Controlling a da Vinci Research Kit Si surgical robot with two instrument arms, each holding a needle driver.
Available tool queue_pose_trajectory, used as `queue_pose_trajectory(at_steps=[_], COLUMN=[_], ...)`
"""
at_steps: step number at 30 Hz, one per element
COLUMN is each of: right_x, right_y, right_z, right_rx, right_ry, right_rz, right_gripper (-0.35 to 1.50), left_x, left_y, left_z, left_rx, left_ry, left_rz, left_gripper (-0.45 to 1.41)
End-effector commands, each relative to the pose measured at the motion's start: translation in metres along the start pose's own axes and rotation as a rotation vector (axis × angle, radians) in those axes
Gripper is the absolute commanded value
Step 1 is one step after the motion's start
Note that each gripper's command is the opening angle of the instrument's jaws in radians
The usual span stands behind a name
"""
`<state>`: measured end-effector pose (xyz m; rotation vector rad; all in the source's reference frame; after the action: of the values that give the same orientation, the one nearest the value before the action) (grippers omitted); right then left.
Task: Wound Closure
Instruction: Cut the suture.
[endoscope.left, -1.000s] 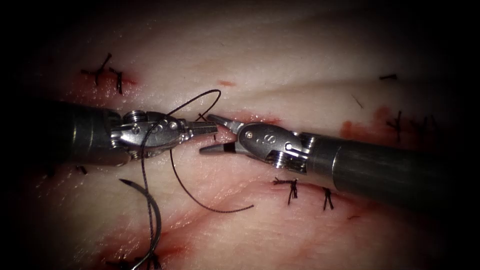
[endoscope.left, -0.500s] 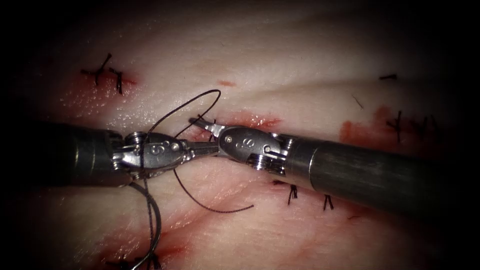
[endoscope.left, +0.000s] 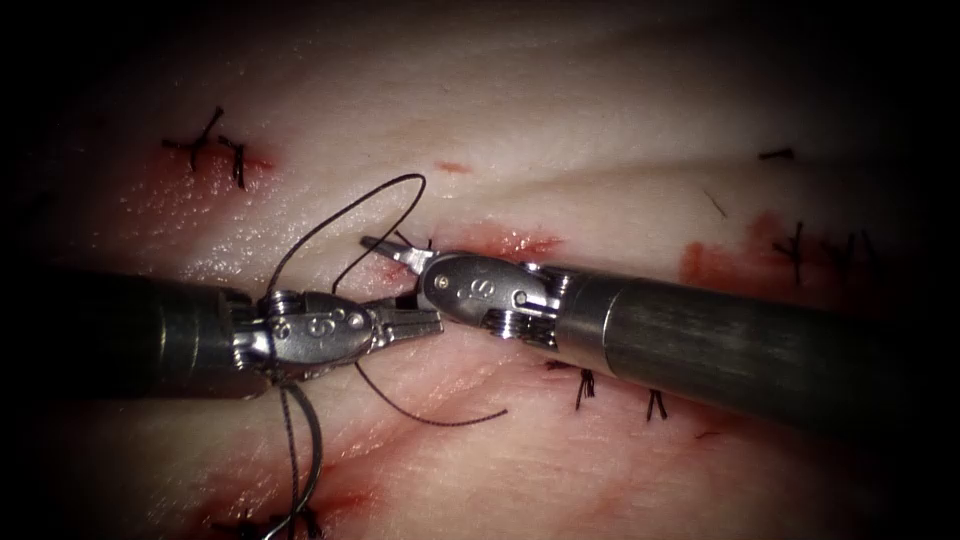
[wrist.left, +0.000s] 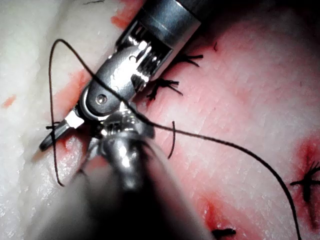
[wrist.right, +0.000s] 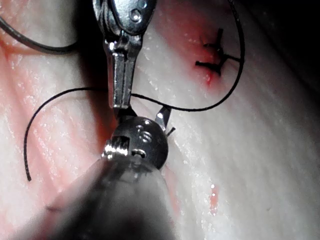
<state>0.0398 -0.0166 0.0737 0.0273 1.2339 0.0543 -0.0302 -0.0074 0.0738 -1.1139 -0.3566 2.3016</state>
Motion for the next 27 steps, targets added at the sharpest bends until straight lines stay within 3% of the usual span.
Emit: queue_pose_trajectory(at_steps=[1, 4, 6, 7, 9, 13, 17, 18, 19, 20, 21, 22, 23, 27], right_x=[0.0003, 0.0004, 0.0004, 0.0004, 0.0003, -0.0005, -0.0009, -0.0008, -0.0007, -0.0005, -0.0003, -0.0001, 0.0001, 0.0005], right_y=[0.0006, 0.0005, 0.0003, 0.0001, -0.0003, -0.0013, -0.0014, -0.0013, -0.0011, -0.0009, -0.0007, -0.0005, -0.0003, 0.0], right_z=[0.0011, 0.0012, 0.0012, 0.0011, 0.0011, 0.0016, 0.0016, 0.0014, 0.0012, 0.0008, 0.0005, 0.0001, -0.0006, -0.0037], right_rx=[0.003, 0.009, 0.02, 0.029, 0.049, 0.11, 0.101, 0.095, 0.082, 0.061, 0.049, 0.031, 0.018, 0.028], right_ry=[0.005, 0.007, 0.012, 0.016, 0.023, -0.012, -0.036, -0.045, -0.05, -0.055, -0.058, -0.059, -0.057, -0.037], right_rz=[-0.004, -0.005, -0.006, -0.008, -0.027, -0.086, -0.102, -0.078, -0.046, -0.008, 0.018, 0.039, 0.049, 0.065], right_gripper=[1.21, 1.15, 0.93, 0.63, -0.3, -0.35, -0.35, -0.15, 0.36, 1.01, 1.28, 1.43, 1.46, 1.48], left_x=[0.0002, 0.0002, 0.0002, 0.0002, 0.0003, 0.0004, 0.0006, 0.0006, 0.0008, 0.0009, 0.0011, 0.0014, 0.0016, 0.0028], left_y=[-0.0002, -0.0002, -0.0002, -0.0002, -0.0001, 0.0001, 0.0005, 0.0006, 0.0007, 0.0008, 0.0009, 0.001, 0.0011, 0.0013], left_z=[0.0008, 0.0008, 0.0007, 0.0007, 0.0007, 0.0006, 0.0002, 0.0001, -0.0002, -0.0005, -0.0009, -0.0016, -0.0021, -0.0051], left_rx=[0.0, 0.0, -0.001, -0.001, -0.001, -0.003, -0.006, -0.008, -0.012, -0.016, -0.02, -0.031, -0.031, -0.046], left_ry=[0.001, 0.001, 0.001, 0.001, 0.001, 0.0, 0.0, -0.001, -0.002, -0.002, -0.003, -0.006, -0.01, 0.009], left_rz=[-0.005, -0.005, -0.005, -0.005, -0.005, -0.006, -0.008, -0.009, -0.01, -0.011, -0.012, -0.021, -0.017, 0.006], left_gripper=[-0.45, -0.45, -0.45, -0.45, -0.45, -0.45, -0.45, -0.45, -0.45, -0.45, -0.45, -0.45, -0.45, -0.45])
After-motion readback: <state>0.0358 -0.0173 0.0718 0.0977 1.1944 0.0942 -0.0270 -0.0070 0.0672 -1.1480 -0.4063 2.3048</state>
